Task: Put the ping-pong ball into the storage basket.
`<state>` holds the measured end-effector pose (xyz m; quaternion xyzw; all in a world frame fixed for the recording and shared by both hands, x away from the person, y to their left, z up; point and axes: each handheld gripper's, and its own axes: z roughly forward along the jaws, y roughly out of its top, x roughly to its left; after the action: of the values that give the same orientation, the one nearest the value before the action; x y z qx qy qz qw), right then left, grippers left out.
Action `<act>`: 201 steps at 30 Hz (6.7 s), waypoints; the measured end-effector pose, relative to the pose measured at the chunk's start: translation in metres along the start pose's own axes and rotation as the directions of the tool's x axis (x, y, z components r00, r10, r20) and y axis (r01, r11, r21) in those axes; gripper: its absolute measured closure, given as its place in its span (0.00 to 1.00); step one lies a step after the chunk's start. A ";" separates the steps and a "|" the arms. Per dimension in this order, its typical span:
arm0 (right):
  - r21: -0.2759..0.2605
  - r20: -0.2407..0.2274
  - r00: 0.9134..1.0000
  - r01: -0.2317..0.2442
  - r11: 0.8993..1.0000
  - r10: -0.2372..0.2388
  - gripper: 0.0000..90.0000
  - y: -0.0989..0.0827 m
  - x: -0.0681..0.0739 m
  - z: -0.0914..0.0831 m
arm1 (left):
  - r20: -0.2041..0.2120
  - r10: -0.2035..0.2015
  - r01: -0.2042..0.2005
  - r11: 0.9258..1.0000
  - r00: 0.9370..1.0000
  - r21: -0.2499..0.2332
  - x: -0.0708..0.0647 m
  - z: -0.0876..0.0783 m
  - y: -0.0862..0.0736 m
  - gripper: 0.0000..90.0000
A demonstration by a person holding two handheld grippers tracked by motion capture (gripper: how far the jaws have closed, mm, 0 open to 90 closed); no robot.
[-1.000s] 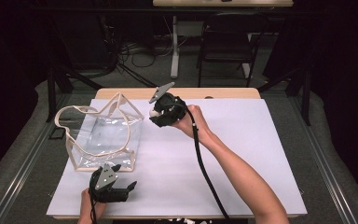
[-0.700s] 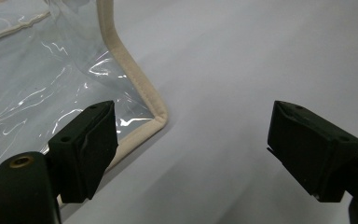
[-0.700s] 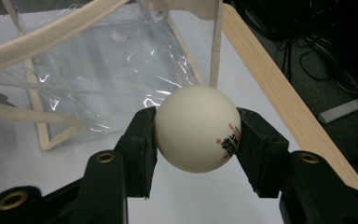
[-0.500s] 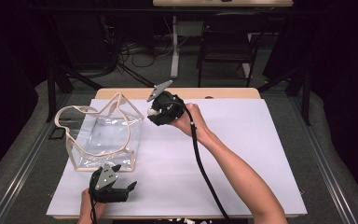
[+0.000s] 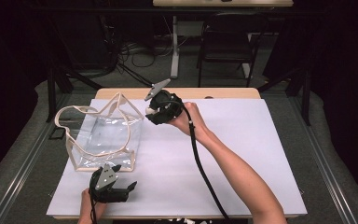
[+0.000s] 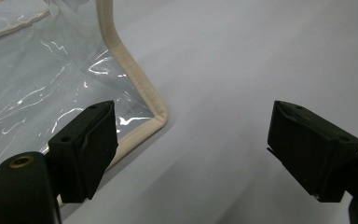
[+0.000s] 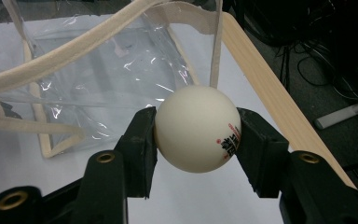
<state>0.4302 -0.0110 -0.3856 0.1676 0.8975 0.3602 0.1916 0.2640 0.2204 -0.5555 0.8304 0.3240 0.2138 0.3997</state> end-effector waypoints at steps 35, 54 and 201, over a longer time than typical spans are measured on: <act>-0.025 -0.003 0.999 0.034 0.999 -0.034 0.57 0.021 0.008 -0.005 | 0.001 0.000 0.000 1.000 1.000 -0.001 0.000 0.000 0.000 0.18; -0.033 -0.009 0.998 0.060 0.998 -0.060 0.57 0.036 0.015 -0.004 | 0.000 -0.003 0.003 1.000 1.000 0.000 0.000 0.000 0.000 0.18; 0.048 -0.125 0.969 0.222 0.974 -0.215 0.56 0.075 0.080 0.039 | 0.005 0.004 -0.004 1.000 1.000 -0.001 0.000 -0.001 0.000 0.18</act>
<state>0.3904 0.0979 -0.3765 0.0517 0.9309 0.3186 0.1709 0.2634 0.2214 -0.5553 0.8314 0.3213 0.2127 0.4003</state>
